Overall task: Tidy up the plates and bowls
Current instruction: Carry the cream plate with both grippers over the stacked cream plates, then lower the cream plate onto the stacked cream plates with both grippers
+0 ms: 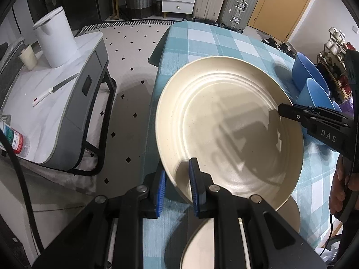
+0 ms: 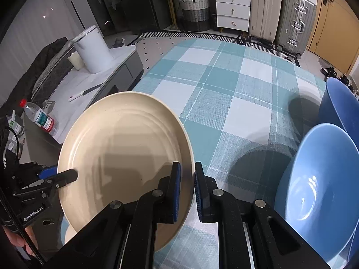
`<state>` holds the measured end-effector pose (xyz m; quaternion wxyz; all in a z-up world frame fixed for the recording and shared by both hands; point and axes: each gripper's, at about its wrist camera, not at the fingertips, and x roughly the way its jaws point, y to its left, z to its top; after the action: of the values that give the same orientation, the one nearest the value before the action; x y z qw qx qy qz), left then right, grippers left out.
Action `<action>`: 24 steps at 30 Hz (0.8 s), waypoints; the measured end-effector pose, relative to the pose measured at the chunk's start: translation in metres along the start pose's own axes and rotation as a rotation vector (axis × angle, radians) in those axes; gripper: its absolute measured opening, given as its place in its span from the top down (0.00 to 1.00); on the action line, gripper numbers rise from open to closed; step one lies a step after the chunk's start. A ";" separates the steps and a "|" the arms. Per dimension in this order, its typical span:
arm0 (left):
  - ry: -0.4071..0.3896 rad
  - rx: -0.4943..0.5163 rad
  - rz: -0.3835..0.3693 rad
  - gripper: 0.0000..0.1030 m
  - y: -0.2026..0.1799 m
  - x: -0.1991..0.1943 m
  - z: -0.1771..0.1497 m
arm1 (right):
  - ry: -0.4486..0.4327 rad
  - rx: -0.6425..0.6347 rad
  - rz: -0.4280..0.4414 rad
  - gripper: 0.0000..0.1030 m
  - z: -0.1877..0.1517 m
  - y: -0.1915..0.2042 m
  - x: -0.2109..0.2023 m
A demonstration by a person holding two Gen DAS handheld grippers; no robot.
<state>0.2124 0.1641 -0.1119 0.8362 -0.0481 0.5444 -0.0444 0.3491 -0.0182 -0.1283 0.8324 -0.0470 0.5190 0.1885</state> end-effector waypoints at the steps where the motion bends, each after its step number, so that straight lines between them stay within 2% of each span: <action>1: -0.001 0.001 0.001 0.83 -0.001 -0.003 -0.001 | -0.004 -0.002 0.000 0.88 -0.001 0.001 -0.003; 7: 0.011 0.004 0.019 0.83 -0.003 -0.008 -0.016 | -0.001 -0.028 -0.024 0.88 -0.018 0.012 -0.010; 24: 0.013 0.014 0.044 0.82 -0.010 -0.018 -0.057 | 0.000 -0.045 0.003 0.88 -0.057 0.026 -0.034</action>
<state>0.1527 0.1546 -0.1169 0.8337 -0.0301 0.5506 -0.0300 0.2781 -0.0190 -0.1209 0.8310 -0.0648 0.5146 0.2011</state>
